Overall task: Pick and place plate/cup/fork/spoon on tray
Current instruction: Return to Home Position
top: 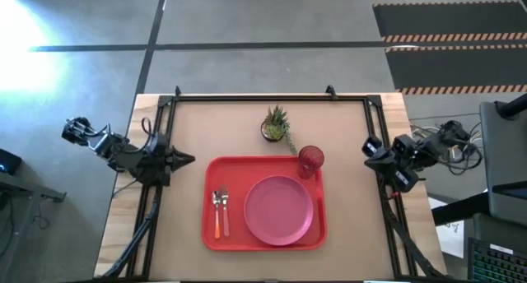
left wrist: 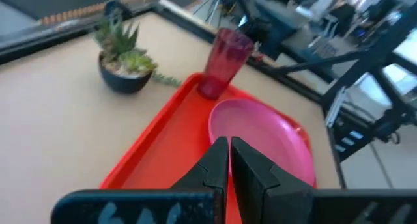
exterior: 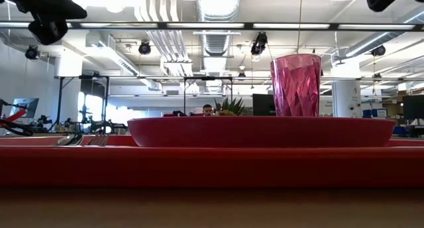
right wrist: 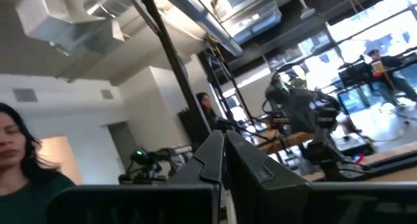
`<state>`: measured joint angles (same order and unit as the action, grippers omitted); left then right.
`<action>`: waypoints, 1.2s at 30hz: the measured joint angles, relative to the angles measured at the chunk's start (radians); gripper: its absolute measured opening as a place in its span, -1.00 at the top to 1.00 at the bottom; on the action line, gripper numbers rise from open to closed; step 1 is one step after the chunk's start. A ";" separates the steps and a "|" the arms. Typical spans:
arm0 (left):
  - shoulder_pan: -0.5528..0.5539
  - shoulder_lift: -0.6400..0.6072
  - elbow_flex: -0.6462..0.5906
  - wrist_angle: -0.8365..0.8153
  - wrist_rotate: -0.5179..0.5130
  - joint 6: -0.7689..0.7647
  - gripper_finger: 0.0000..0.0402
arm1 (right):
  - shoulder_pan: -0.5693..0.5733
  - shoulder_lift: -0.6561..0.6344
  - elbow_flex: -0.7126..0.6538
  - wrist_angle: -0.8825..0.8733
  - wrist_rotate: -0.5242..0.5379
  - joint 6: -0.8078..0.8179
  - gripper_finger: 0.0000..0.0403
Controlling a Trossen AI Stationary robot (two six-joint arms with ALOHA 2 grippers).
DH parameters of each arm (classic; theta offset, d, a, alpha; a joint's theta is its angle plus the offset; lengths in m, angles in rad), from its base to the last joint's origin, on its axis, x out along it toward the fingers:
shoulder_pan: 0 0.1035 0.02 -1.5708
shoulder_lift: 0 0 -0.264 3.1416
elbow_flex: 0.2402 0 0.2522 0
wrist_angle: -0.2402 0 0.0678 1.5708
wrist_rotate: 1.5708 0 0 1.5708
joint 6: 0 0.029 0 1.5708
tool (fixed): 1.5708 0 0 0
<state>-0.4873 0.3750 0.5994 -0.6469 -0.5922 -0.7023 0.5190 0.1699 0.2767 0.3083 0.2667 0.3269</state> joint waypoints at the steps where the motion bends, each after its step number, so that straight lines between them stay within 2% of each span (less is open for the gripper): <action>1: 0.000 -0.009 -0.022 0.040 -0.002 0.024 1.00 | 0.000 0.000 -0.024 0.033 -0.005 0.007 0.96; 6: 0.000 -0.020 -0.088 0.214 -0.046 0.181 1.00 | 0.000 0.001 -0.106 0.102 0.000 0.020 0.96; 12: 0.001 -0.004 -0.095 0.221 -0.079 0.234 1.00 | 0.000 0.001 -0.138 0.086 -0.014 0.077 0.96; 16: 0.001 0.019 -0.115 0.246 -0.152 0.277 1.00 | 0.000 0.001 -0.156 0.086 -0.014 0.080 0.96; 18: 0.000 0.037 -0.120 0.274 -0.143 0.297 1.00 | 0.000 0.001 -0.157 0.092 -0.013 0.083 0.96; 20: 0.000 0.046 -0.119 0.278 -0.096 0.291 1.00 | 0.000 0.000 -0.157 0.095 -0.014 0.084 0.96; 27: 0.000 0.005 -0.120 0.271 0.172 0.168 1.00 | 0.000 -0.021 -0.157 0.094 -0.014 0.085 0.96; 36: 0.000 -0.193 -0.158 0.276 0.305 0.148 1.00 | 0.000 -0.039 -0.157 0.094 -0.013 0.082 0.96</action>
<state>-0.4873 0.1818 0.4409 -0.3708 -0.2873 -0.5546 0.5190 0.1310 0.1196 0.4023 0.2536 0.4091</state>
